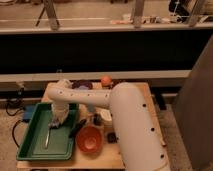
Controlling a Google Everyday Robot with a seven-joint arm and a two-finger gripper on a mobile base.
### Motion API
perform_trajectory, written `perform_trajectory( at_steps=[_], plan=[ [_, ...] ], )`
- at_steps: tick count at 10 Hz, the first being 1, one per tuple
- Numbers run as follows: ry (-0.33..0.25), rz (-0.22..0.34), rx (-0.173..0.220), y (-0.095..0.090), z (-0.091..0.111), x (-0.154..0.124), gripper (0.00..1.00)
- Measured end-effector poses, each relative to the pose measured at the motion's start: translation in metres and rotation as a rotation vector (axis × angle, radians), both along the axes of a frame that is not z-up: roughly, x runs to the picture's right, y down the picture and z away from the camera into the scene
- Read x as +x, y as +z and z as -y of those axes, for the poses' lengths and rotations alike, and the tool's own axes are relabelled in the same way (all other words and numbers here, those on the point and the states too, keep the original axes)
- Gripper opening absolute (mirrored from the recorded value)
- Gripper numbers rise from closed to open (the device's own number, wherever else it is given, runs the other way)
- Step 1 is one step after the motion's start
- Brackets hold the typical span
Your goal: Wipe tray with towel
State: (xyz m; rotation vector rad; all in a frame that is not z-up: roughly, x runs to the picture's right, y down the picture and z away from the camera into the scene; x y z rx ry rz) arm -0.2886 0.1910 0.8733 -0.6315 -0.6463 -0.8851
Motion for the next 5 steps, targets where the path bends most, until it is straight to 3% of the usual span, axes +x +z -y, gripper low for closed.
perform_trajectory(
  at_steps=[1, 5],
  plan=[
    [-0.001, 0.021, -0.006, -0.0018, -0.0039, -0.0104, 0.00],
    [-0.011, 0.017, -0.005, -0.0040, -0.0037, -0.0066, 0.00]
  ],
)
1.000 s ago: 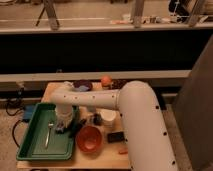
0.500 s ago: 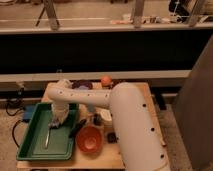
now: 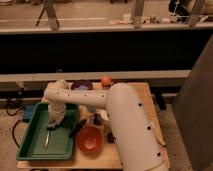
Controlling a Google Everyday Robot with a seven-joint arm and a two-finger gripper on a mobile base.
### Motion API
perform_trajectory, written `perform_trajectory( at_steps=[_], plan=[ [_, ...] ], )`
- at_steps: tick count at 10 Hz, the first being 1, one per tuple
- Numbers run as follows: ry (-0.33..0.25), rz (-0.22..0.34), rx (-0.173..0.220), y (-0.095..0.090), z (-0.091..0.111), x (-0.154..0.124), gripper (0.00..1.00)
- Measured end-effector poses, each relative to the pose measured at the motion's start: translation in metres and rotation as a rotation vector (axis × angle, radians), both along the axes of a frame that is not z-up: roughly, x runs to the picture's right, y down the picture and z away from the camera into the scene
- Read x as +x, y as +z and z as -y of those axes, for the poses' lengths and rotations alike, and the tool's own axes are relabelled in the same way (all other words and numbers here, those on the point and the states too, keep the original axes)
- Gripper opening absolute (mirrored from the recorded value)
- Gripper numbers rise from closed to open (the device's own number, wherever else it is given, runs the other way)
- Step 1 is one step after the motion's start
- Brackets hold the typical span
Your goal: Wipe tray with towel
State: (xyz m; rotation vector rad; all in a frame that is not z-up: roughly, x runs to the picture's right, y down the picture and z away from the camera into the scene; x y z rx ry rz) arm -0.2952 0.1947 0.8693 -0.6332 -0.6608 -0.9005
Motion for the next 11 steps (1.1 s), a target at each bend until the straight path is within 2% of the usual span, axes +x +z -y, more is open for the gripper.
perform_trajectory(
  at_steps=[2, 4, 7, 9, 11],
  plan=[
    [-0.026, 0.013, -0.011, -0.015, -0.012, 0.004, 0.00],
    [-0.040, 0.026, -0.028, -0.043, -0.039, 0.005, 0.00],
    [-0.061, 0.044, -0.067, -0.076, -0.076, 0.010, 0.00],
    [-0.065, 0.033, -0.071, -0.084, -0.084, 0.018, 0.00],
    [-0.054, 0.006, -0.067, -0.079, -0.077, 0.033, 0.00]
  ],
)
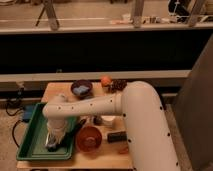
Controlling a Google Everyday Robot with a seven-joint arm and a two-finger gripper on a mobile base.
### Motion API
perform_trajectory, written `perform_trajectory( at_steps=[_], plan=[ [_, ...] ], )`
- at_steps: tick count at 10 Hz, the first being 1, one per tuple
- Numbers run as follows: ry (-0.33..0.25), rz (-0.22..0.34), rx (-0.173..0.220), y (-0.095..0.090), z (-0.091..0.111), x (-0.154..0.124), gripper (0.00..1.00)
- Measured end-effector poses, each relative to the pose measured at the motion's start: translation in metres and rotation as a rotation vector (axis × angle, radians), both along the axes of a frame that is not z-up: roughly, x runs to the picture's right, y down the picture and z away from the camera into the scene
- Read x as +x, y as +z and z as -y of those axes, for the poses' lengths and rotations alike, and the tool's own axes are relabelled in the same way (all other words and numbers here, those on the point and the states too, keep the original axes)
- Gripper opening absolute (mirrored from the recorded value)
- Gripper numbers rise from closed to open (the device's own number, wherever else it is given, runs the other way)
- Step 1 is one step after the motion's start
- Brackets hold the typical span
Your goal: Wipe tray with towel
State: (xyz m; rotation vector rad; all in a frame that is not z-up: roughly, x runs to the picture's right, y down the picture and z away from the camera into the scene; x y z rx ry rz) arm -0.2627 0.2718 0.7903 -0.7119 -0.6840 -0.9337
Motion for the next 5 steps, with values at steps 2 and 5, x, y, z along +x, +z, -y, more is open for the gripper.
perform_trajectory(
  at_steps=[2, 5],
  plan=[
    [0.011, -0.025, 0.017, 0.015, 0.020, 0.014, 0.00],
    [0.031, -0.058, 0.046, 0.036, 0.049, 0.028, 0.00]
  ],
)
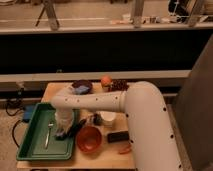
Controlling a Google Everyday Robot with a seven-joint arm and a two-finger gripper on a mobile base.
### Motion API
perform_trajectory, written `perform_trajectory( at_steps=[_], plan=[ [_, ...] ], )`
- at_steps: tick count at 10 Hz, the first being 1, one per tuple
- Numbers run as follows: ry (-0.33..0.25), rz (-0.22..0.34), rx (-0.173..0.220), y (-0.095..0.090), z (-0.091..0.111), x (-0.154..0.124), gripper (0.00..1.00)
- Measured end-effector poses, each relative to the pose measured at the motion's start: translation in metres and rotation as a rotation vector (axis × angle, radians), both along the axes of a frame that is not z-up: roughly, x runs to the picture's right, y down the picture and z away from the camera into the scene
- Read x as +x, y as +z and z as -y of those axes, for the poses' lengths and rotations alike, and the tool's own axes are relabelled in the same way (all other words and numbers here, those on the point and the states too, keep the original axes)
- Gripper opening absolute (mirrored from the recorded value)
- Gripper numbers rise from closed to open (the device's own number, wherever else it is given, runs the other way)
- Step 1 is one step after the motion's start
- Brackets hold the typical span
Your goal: Wipe tray with towel
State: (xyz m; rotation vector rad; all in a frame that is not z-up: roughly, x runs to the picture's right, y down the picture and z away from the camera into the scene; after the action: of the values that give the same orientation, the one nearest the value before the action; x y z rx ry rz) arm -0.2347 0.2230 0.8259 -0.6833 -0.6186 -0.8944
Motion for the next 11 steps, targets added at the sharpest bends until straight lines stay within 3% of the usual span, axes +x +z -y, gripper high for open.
perform_trajectory(
  at_steps=[3, 6, 8, 11],
  plan=[
    [0.007, -0.010, 0.020, 0.026, 0.025, -0.001, 0.00],
    [0.004, 0.006, 0.037, 0.048, 0.040, -0.020, 0.00],
    [0.004, 0.040, 0.043, 0.051, 0.043, -0.036, 0.00],
    [0.005, 0.092, 0.040, 0.040, 0.039, -0.048, 0.00]
  ],
)
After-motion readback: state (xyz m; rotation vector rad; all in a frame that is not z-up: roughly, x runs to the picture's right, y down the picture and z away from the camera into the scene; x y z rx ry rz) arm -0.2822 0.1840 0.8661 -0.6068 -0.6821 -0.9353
